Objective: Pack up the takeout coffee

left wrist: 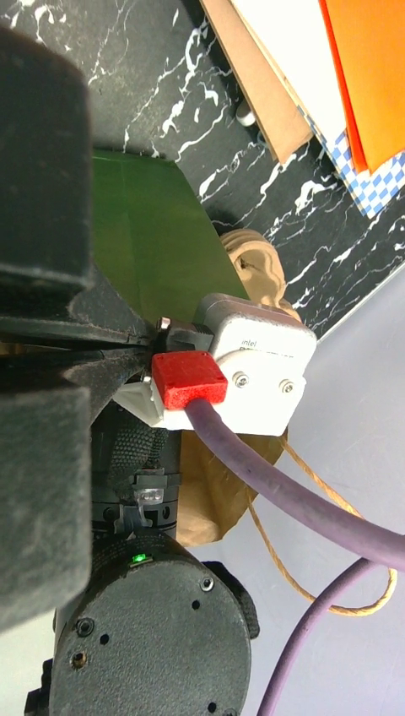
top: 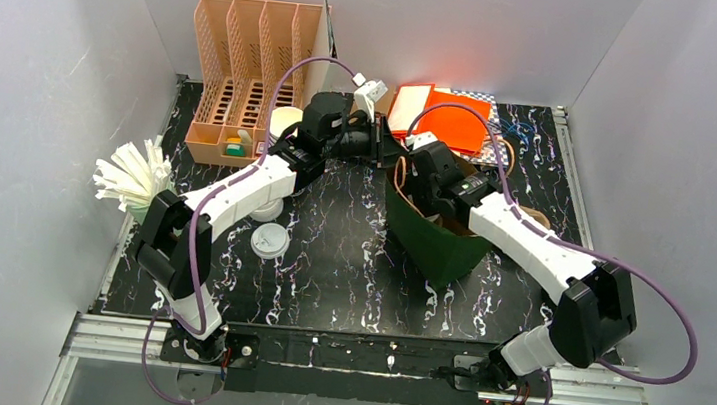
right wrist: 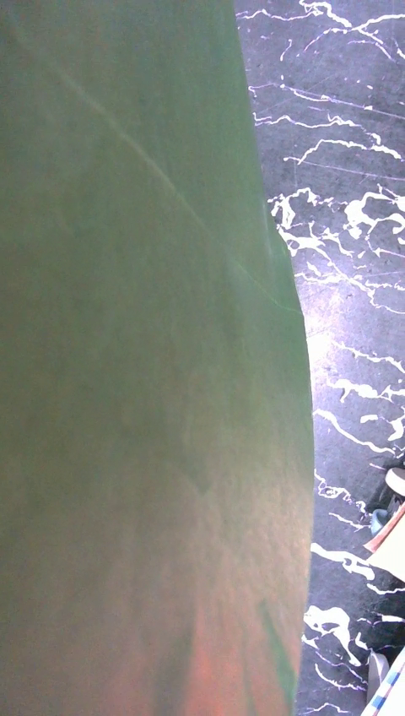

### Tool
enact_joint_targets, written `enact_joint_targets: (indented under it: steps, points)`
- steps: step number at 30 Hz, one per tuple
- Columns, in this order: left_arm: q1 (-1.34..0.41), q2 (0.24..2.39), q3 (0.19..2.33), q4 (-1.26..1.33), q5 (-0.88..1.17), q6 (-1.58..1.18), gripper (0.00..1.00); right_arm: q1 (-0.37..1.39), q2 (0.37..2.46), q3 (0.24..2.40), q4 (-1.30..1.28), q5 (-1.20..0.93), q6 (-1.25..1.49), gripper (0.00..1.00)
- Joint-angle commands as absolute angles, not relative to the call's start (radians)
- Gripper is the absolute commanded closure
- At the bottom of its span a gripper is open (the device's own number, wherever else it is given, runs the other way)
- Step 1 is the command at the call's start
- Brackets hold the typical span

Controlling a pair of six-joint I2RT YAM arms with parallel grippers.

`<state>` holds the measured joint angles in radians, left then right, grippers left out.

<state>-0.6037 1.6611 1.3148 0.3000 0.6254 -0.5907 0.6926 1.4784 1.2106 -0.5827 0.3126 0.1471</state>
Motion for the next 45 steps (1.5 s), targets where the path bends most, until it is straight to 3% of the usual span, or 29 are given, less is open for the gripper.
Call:
enact_joint_targets:
  steps: [1, 37, 45]
  points:
    - [-0.607, 1.636, 1.404, 0.272, 0.634, -0.548, 1.0, 0.682, 1.528, 1.179, -0.6, 0.273, 0.148, 0.67]
    - [-0.607, 1.645, 1.396, 0.163, 0.566, -0.454, 1.0, 0.658, 1.638, 0.975, -0.513, 0.121, 0.179, 0.66]
    - [-0.607, 1.646, 1.399, 0.166, 0.558, -0.454, 1.0, 0.657, 1.614, 1.032, -0.553, 0.143, 0.174, 0.62]
